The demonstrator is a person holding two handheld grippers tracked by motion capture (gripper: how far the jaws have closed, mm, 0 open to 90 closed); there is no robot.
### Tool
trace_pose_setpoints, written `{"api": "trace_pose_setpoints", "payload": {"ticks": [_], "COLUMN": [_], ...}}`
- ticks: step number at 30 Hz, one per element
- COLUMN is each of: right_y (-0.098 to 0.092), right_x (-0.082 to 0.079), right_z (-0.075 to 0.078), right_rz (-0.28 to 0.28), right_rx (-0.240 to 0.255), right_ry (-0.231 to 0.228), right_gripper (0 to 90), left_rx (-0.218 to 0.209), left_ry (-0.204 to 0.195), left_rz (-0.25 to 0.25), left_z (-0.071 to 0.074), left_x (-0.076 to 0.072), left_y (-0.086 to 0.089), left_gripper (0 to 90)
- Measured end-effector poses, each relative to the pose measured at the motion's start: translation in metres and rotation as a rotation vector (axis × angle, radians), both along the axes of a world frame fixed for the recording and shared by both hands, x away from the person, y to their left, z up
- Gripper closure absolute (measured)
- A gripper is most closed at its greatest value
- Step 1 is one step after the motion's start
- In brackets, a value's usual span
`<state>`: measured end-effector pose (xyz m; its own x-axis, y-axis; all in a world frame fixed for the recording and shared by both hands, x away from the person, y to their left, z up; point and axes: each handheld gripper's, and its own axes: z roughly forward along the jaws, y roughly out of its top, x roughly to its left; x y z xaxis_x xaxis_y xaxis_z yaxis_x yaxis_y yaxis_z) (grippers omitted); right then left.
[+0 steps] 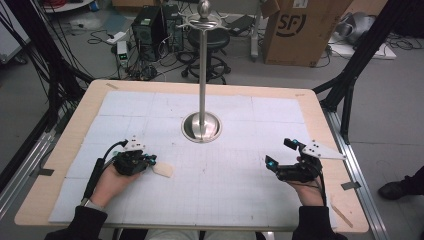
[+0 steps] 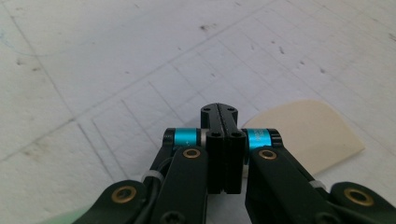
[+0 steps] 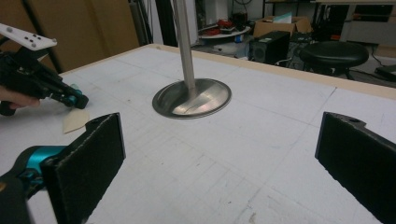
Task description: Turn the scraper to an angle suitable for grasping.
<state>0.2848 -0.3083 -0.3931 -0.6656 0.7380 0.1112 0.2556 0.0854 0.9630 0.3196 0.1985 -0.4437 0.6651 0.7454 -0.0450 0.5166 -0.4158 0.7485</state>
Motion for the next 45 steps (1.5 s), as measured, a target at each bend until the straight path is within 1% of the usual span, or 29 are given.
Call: {"api": "trace_pose_setpoints", "payload": {"ticks": [4, 7, 8, 9, 10, 13, 15, 16, 17, 19, 20, 21, 22, 23, 24, 25, 26, 28, 30, 31, 32, 33, 34, 35, 36, 37, 39, 40, 45], "right_y": [0.001, 0.002, 0.003, 0.003, 0.004, 0.004, 0.005, 0.005, 0.005, 0.006, 0.006, 0.006, 0.006, 0.006, 0.006, 0.006, 0.006, 0.007, 0.008, 0.009, 0.009, 0.010, 0.010, 0.010, 0.010, 0.010, 0.011, 0.011, 0.011], "right_x": [0.001, 0.001, 0.002, 0.001, 0.002, 0.002, 0.002, 0.002, 0.003, 0.003, 0.004, 0.004, 0.004, 0.005, 0.005, 0.005, 0.005, 0.006, 0.007, 0.007, 0.007, 0.007, 0.008, 0.008, 0.009, 0.009, 0.009, 0.009, 0.009], "right_z": [0.000, 0.000, 0.000, 0.000, 0.000, 0.001, 0.001, 0.001, 0.002, 0.002, 0.002, 0.002, 0.001, 0.001, 0.001, 0.001, 0.001, 0.001, 0.001, 0.002, 0.002, 0.002, 0.002, 0.002, 0.001, 0.001, 0.001, 0.001, 0.001], "right_rz": [0.004, 0.005, 0.007, 0.009, 0.011, 0.010, 0.012, 0.013, 0.014, 0.013, 0.013, 0.012, 0.011, 0.013, 0.013, 0.013, 0.014, 0.016, 0.020, 0.023, 0.024, 0.024, 0.026, 0.028, 0.028, 0.028, 0.030, 0.029, 0.029], "right_rx": [-0.004, -0.007, -0.007, -0.005, -0.006, -0.004, -0.004, -0.005, -0.006, -0.005, -0.007, -0.007, -0.007, -0.005, -0.004, -0.004, -0.002, -0.006, -0.004, -0.004, -0.006, -0.005, -0.008, -0.008, -0.010, -0.009, -0.008, -0.010, -0.013], "right_ry": [-0.003, -0.001, -0.003, 0.003, -0.001, 0.000, -0.004, -0.005, -0.008, -0.006, -0.006, -0.006, -0.005, -0.005, -0.004, -0.007, 0.000, -0.005, -0.003, -0.003, -0.004, -0.002, -0.006, -0.004, -0.007, -0.006, -0.006, 0.001, -0.003], "right_gripper": [0.6, 0.6, 0.6, 0.6, 0.6, 0.6, 0.6, 0.6, 0.6, 0.6, 0.6, 0.6, 0.6, 0.6, 0.6, 0.6, 0.6, 0.6, 0.6, 0.6, 0.6, 0.6, 0.6, 0.6, 0.6, 0.6, 0.6, 0.6, 0.6], "left_rx": [0.021, 0.020, 0.026, 0.023, 0.031, 0.028, 0.040, 0.048, 0.047, 0.011, -0.009, -0.015, -0.015, -0.012, -0.012, -0.015, -0.019, -0.022, -0.015, -0.008, -0.008, -0.001, -0.001, 0.022, 0.022, 0.034, 0.031, 0.024, 0.002], "left_ry": [0.006, 0.009, 0.009, 0.005, -0.002, -0.005, -0.019, -0.034, -0.048, -0.075, -0.076, -0.071, -0.071, -0.056, -0.056, -0.056, -0.045, -0.039, -0.033, -0.015, -0.015, 0.007, 0.007, 0.018, 0.018, 0.028, 0.029, 0.022, 0.015], "left_rz": [-0.032, -0.045, -0.051, -0.048, -0.050, -0.055, -0.066, -0.065, -0.061, -0.047, -0.027, -0.016, -0.016, -0.001, -0.001, 0.007, 0.021, 0.028, 0.032, 0.039, 0.039, 0.036, 0.036, 0.038, 0.038, 0.042, 0.043, 0.056, 0.076], "left_z": [0.002, 0.002, 0.002, 0.002, 0.002, 0.002, 0.003, 0.004, 0.006, 0.013, 0.017, 0.017, 0.017, 0.016, 0.016, 0.015, 0.015, 0.015, 0.015, 0.012, 0.012, 0.009, 0.009, 0.007, 0.007, 0.005, 0.004, 0.004, 0.001], "left_x": [-0.011, -0.017, -0.019, -0.021, -0.024, -0.023, -0.024, -0.025, -0.026, -0.027, -0.027, -0.028, -0.028, -0.028, -0.028, -0.029, -0.031, -0.032, -0.032, -0.032, -0.032, -0.032, -0.032, -0.032, -0.032, -0.031, -0.030, -0.029, -0.023], "left_y": [-0.003, -0.004, -0.004, -0.005, -0.005, -0.005, -0.004, -0.004, -0.001, 0.008, 0.017, 0.023, 0.023, 0.033, 0.033, 0.038, 0.044, 0.048, 0.049, 0.052, 0.052, 0.054, 0.054, 0.054, 0.054, 0.055, 0.056, 0.056, 0.054], "left_gripper": [89.9, 90.0, 90.0, 90.0, 89.9, 90.0, 90.0, 90.0, 90.0, 90.0, 90.0, 90.0, 90.0, 90.0, 90.0, 90.0, 90.0, 90.0, 90.0, 90.0, 90.0, 90.0, 90.0, 90.0, 90.0, 90.0, 90.0, 90.0, 90.0]}}
